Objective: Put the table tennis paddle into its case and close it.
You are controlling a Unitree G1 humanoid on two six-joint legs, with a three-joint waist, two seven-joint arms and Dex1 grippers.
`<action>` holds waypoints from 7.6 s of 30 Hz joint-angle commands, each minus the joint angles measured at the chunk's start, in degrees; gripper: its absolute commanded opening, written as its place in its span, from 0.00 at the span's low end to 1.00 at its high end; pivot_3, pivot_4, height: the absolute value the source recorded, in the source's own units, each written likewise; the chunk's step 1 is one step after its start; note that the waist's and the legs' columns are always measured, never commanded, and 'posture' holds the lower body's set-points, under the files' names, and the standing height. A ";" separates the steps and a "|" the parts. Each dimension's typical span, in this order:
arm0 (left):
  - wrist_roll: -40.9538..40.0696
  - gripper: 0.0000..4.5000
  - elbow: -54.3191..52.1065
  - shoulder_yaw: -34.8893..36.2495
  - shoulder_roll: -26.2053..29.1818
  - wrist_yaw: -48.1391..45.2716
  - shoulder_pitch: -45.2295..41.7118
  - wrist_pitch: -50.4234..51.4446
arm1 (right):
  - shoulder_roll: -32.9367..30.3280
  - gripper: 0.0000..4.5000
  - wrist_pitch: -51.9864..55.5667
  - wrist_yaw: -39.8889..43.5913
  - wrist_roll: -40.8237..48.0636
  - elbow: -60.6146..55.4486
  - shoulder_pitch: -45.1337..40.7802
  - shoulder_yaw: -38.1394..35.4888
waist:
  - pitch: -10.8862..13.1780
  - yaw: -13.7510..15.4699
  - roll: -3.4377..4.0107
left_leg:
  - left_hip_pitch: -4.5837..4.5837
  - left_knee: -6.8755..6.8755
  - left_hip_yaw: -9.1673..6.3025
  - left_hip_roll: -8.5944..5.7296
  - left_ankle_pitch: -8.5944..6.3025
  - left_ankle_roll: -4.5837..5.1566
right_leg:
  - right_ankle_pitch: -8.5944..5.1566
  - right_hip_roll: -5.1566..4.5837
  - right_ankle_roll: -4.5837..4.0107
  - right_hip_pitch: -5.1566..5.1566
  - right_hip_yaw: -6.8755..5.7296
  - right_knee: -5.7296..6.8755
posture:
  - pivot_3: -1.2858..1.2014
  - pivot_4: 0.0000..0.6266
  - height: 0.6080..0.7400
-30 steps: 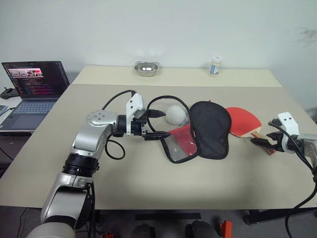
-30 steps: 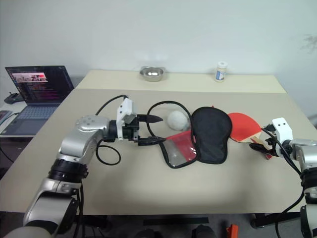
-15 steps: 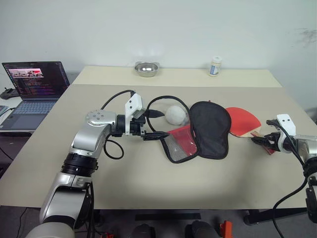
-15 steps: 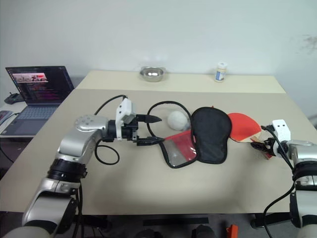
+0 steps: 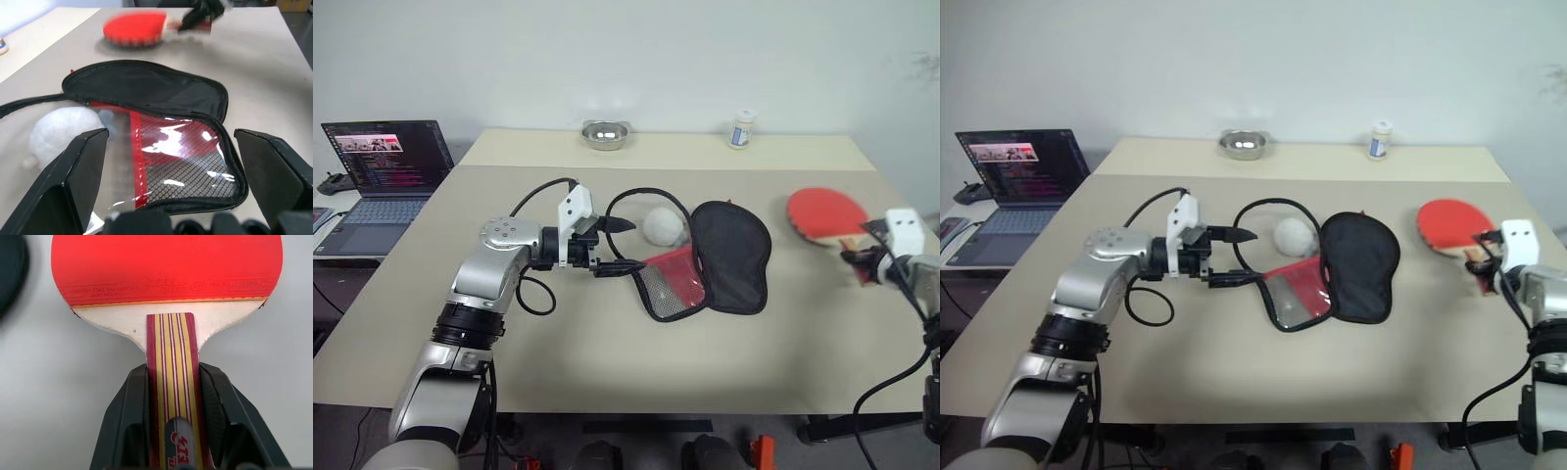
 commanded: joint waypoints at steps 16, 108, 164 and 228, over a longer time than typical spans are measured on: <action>0.10 1.00 1.29 1.29 0.17 0.02 -1.16 -2.59 | 44.66 0.24 32.42 -32.65 5.70 -57.90 10.18 -6.65 | 0.01 0.52 0.04 | -0.28 0.23 -0.17 -0.16 0.13 0.04 | -0.03 0.03 -0.03 -0.44 -0.09 0.78 | 0.52 0.24 1.00; 9.39 0.00 38.10 -0.02 -26.52 5.61 -22.36 -12.66 | -8.47 1.00 21.42 2.89 32.03 -61.71 25.27 -12.01 | 0.15 1.76 -0.34 | -0.84 0.74 -0.78 -0.12 -0.05 0.33 | -0.20 0.10 0.27 -0.30 -0.71 0.45 | 0.52 0.24 1.00; -6.16 0.00 -11.28 1.33 4.92 -7.45 6.79 8.62 | 28.94 0.00 13.40 3.32 6.51 -25.55 3.08 17.63 | -0.02 -1.50 -0.36 | -0.04 0.66 -0.09 0.83 -0.07 0.22 | 0.03 0.81 -0.25 -0.30 0.11 0.87 | 0.52 0.24 1.00; -4.71 0.00 -13.84 -1.89 6.90 -8.37 13.70 4.63 | 11.23 1.00 39.51 -2.08 27.45 -76.35 27.89 0.74 | -0.04 1.42 -0.40 | -0.12 0.15 -0.20 0.68 -0.08 -0.02 | -0.23 0.92 -0.10 -0.34 -0.07 0.45 | 0.52 0.24 1.00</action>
